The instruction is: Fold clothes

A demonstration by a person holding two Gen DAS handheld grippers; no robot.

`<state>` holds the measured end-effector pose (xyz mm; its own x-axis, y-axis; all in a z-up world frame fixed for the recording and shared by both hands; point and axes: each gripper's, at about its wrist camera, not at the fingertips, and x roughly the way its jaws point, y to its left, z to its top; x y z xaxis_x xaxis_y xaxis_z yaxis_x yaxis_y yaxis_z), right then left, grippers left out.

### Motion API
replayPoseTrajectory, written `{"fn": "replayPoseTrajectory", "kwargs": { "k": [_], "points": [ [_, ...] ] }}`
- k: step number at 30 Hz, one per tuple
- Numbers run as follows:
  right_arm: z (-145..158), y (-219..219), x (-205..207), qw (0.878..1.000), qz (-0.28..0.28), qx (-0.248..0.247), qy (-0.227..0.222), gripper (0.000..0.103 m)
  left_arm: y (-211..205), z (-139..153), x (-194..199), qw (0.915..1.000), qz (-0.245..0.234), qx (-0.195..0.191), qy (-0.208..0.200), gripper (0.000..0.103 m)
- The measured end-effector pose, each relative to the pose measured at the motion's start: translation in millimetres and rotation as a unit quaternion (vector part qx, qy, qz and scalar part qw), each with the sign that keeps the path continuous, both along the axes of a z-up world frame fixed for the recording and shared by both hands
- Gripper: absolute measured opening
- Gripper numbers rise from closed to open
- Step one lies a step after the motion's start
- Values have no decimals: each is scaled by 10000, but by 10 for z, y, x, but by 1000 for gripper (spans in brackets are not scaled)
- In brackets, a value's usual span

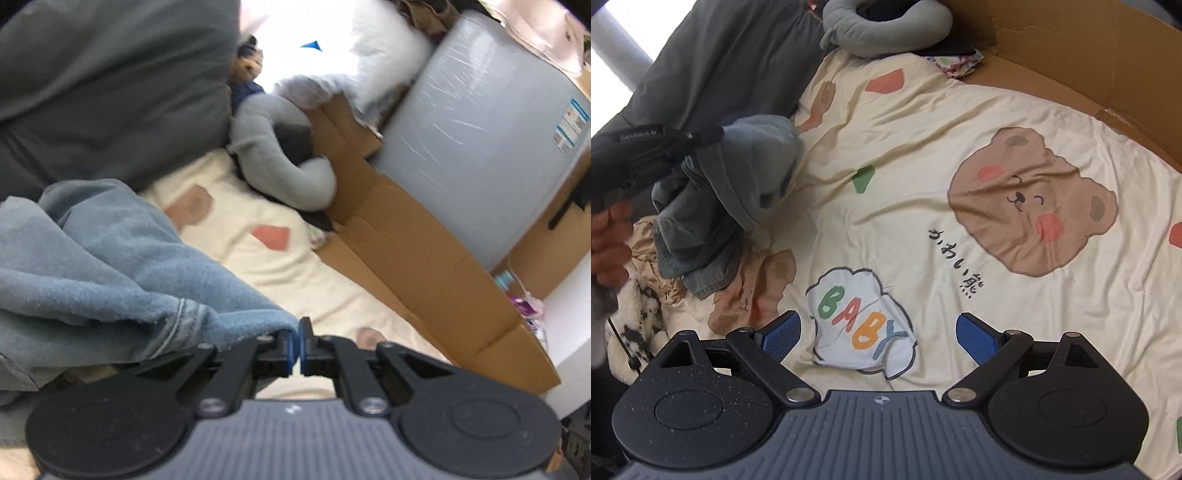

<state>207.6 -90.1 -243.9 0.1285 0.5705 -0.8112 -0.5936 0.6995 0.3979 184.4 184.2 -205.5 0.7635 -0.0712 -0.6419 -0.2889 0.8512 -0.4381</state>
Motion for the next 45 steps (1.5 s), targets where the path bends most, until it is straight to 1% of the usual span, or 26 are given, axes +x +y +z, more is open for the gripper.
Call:
{"fn": "replayPoseTrajectory", "kwargs": {
  "k": [4,7,10,12,15,16,18,19,20,22,25,27,31,33,35,36,39,41,45],
  "points": [
    [10,-71,60,9999,-130,24,-16,94,-180,-70,99,9998,-142,-124,19,2],
    [8,-129,103,9997,-243,48,-10,94,-240,-72,163,9996,-173,-204,-42,2],
    [15,-174,133,9994,-325,71,-12,94,-256,0,213,9992,-203,-295,-185,2],
    [26,-193,147,9993,-351,89,-19,94,-226,36,208,9983,-210,-454,-304,2],
    [23,-206,160,9992,-372,147,7,94,-273,-42,256,9982,-273,-522,-109,3],
    [14,-204,165,9992,-378,150,19,94,-301,-87,272,9983,-295,-507,17,3],
    [-1,-201,168,9992,-379,152,38,94,-367,-177,294,9978,-359,-476,285,8],
    [-4,-201,164,9992,-367,151,37,94,-385,-214,299,9973,-398,-487,373,16],
    [-5,-201,159,9992,-356,150,35,94,-393,-235,278,9968,-454,-515,407,28],
    [-8,-201,149,9993,-332,149,32,94,-396,-260,204,9960,-573,-549,422,35],
    [-29,-219,146,9992,-359,156,55,94,-365,-272,66,9954,-694,-480,444,35],
    [-53,-223,145,9991,-378,156,90,94,-317,-272,-33,9954,-725,-425,470,38],
    [-63,-209,118,9993,-326,146,107,94,-74,-257,-244,9967,-517,-266,558,42],
    [-55,-194,107,9994,-284,142,100,94,92,-263,-349,9974,-289,-107,656,44],
    [-44,-181,100,9995,-263,143,91,94,265,-272,-457,9971,-42,64,761,49],
    [-40,-174,99,9995,-258,138,88,94,351,-276,-510,9965,81,150,814,50],
    [-25,-155,97,9996,-246,127,77,94,603,-296,-652,9939,474,354,931,53],
    [-3,-141,84,9996,-226,133,49,94,764,-316,-738,9912,751,457,987,59],
    [17,-114,56,9998,-167,125,-1,94,1062,-359,-888,9847,1177,629,1120,63]
  ]
}}
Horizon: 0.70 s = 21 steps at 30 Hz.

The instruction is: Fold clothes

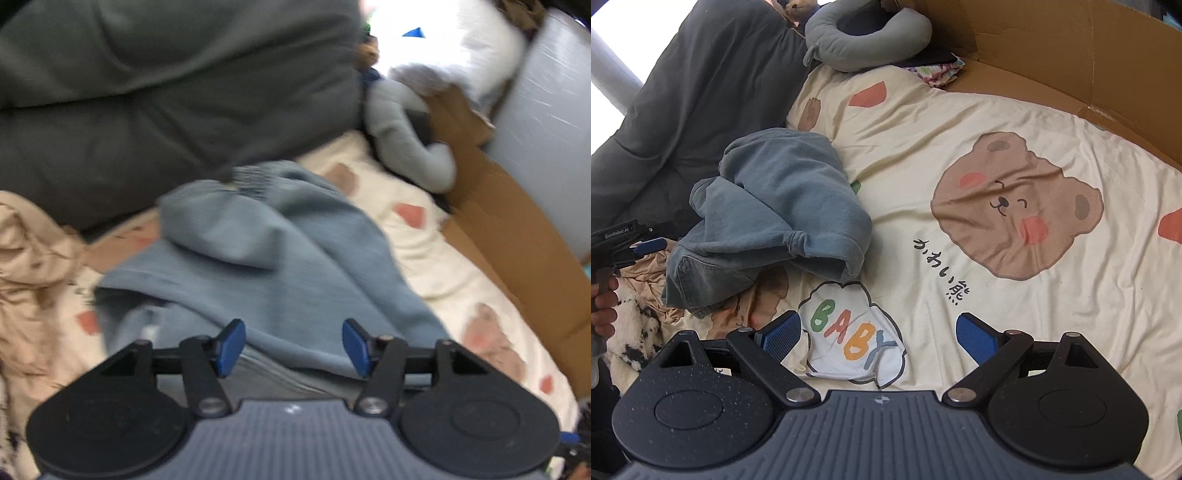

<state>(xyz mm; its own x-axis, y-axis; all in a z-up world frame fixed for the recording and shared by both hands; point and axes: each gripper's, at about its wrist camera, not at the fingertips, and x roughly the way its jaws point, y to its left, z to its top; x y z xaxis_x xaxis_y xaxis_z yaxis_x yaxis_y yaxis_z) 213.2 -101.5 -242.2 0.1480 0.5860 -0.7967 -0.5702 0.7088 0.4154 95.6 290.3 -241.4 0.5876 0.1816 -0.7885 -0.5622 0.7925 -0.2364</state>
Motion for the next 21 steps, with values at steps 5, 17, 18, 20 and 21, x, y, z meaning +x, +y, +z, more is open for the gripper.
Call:
{"fn": "replayPoseTrajectory", "kwargs": {
  "k": [5,17,18,20,21],
  "points": [
    [-18,46,-45,9999,116,-7,-25,94,311,-102,-138,9988,461,104,120,71],
    [-5,383,-195,9973,698,-95,-198,94,952,-646,-191,9882,1457,-478,14,75],
    [6,414,-199,9970,737,-106,-227,94,1019,-707,-197,9851,1605,-613,23,74],
    [31,471,-209,9961,823,-144,-294,94,1116,-791,-226,9812,1783,-738,-34,74],
    [45,496,-214,9955,872,-170,-328,94,1159,-829,-244,9798,1850,-755,-70,74]
  ]
}}
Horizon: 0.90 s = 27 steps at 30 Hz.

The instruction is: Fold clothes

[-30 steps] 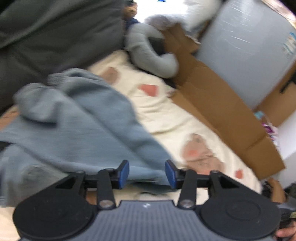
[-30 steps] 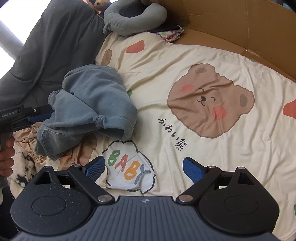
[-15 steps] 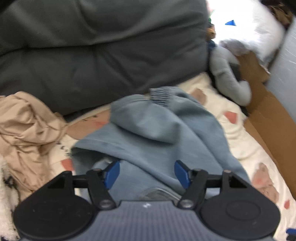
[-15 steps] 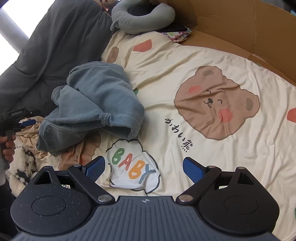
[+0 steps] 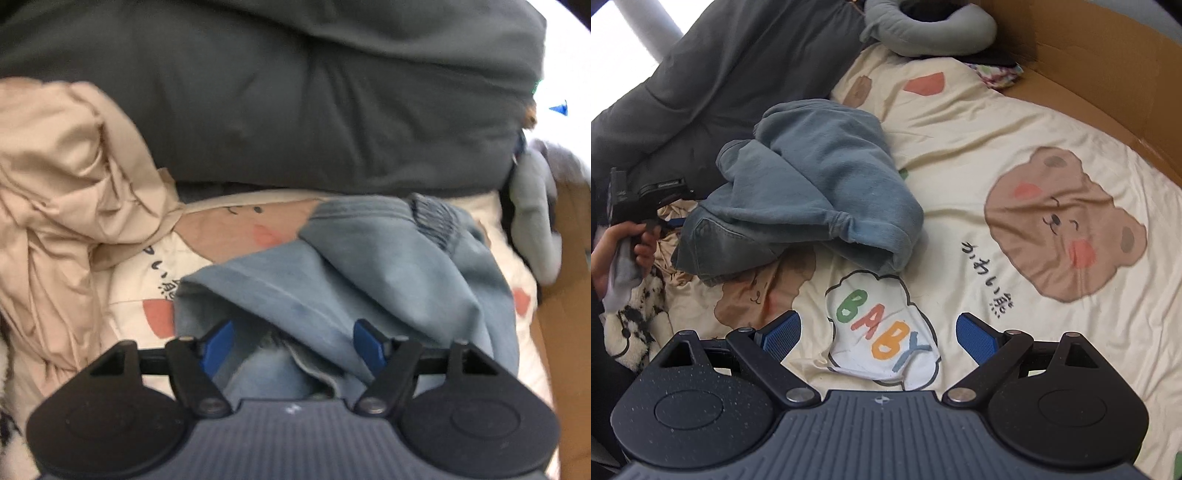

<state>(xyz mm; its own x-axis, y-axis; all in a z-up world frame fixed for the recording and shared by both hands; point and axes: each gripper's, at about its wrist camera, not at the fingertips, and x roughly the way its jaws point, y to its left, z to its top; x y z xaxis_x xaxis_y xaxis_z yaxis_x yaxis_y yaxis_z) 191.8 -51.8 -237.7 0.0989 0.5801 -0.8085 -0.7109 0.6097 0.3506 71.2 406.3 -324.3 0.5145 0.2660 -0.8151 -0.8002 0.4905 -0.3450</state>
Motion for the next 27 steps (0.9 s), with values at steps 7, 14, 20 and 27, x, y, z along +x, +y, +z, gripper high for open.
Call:
{"fn": "replayPoseTrajectory", "kwargs": {
  "k": [7,14,20,27],
  "points": [
    [29,104,4,9999,100,-39,-73,94,357,-275,-174,9959,761,-446,-192,70],
    [-62,135,-52,9997,173,-166,23,94,563,-345,-215,9933,1033,-500,-149,65],
    [-83,144,-57,9997,153,-197,53,94,642,-429,-126,9985,468,-275,100,68],
    [-114,131,-70,9991,213,-356,60,94,701,-675,-60,9990,69,-306,311,75]
  ]
}}
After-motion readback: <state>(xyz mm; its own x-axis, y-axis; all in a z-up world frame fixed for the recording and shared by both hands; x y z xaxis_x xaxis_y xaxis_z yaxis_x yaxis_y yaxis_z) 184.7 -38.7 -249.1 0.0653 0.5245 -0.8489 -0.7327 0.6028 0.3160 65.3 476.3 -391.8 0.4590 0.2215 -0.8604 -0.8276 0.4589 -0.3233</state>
